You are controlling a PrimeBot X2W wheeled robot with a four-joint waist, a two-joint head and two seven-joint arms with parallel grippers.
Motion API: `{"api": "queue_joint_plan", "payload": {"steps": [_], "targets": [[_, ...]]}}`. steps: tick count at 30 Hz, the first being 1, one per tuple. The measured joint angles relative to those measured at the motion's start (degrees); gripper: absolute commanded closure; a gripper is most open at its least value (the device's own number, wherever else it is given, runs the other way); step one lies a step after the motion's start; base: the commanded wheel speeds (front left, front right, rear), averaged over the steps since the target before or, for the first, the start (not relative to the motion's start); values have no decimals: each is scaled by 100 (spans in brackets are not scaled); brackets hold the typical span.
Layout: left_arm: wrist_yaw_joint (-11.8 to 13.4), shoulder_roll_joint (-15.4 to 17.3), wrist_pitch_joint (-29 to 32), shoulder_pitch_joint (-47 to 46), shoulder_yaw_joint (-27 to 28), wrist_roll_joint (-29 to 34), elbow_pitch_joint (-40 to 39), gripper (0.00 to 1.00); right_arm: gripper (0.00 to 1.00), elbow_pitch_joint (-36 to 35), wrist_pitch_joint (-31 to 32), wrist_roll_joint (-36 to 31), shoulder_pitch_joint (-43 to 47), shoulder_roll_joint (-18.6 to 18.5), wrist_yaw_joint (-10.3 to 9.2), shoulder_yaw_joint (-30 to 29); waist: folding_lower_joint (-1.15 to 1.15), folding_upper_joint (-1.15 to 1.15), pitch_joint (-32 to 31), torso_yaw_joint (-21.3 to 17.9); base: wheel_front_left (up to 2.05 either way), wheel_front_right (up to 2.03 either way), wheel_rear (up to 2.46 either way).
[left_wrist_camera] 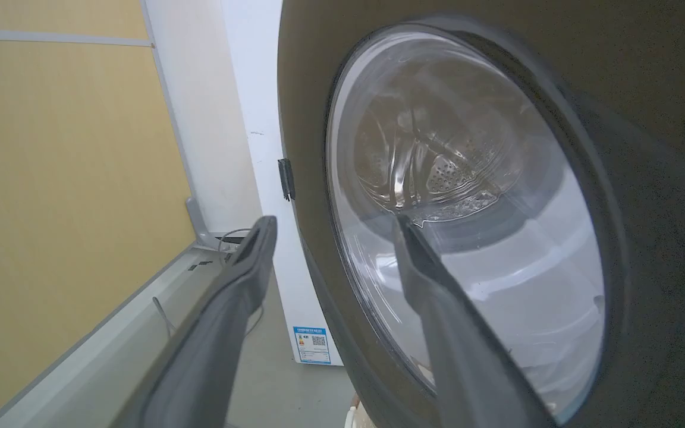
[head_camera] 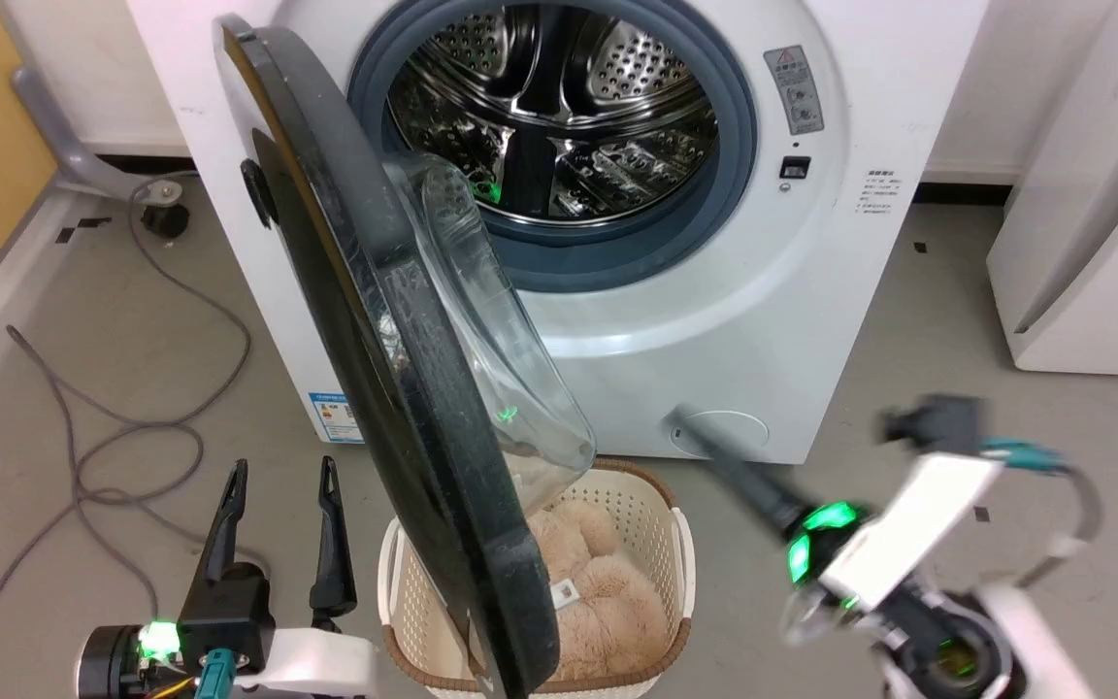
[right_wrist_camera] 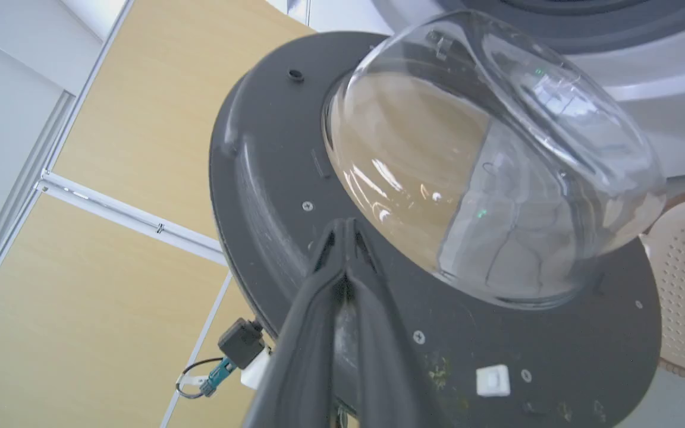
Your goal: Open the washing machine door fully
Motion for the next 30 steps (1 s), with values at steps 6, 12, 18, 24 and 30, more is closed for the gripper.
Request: {"api": "queue_joint_plan", "payload": {"steps": [6, 12, 18, 24, 30], "targets": [[0, 0, 0, 7, 33, -1, -1, 0, 100, -341, -1790, -971, -9, -179, 0, -535, 0, 0, -61, -68, 0, 0, 0], [-1, 1, 0, 16, 51, 0, -11, 0, 100, -202, -3279, -1904, 85, -655, 0, -855, 0, 0, -102, -109, 0, 0, 0], [0, -1, 0, 104, 78, 0, -22, 0, 100, 80, -3866, -4159, 317, -994, 1, -1406, 0, 0, -131, -160, 0, 0, 0], [1, -1, 0, 110, 121, 0, -42, 0, 100, -302, -3876, -6425, 657, -482, 2, -1949, 0, 0, -129, -220, 0, 0, 0], [1, -1, 0, 113, 122, 0, -40, 0, 100, -297, -3875, -7217, 1156, -90, 2, -1957, 0, 0, -131, -217, 0, 0, 0]]}}
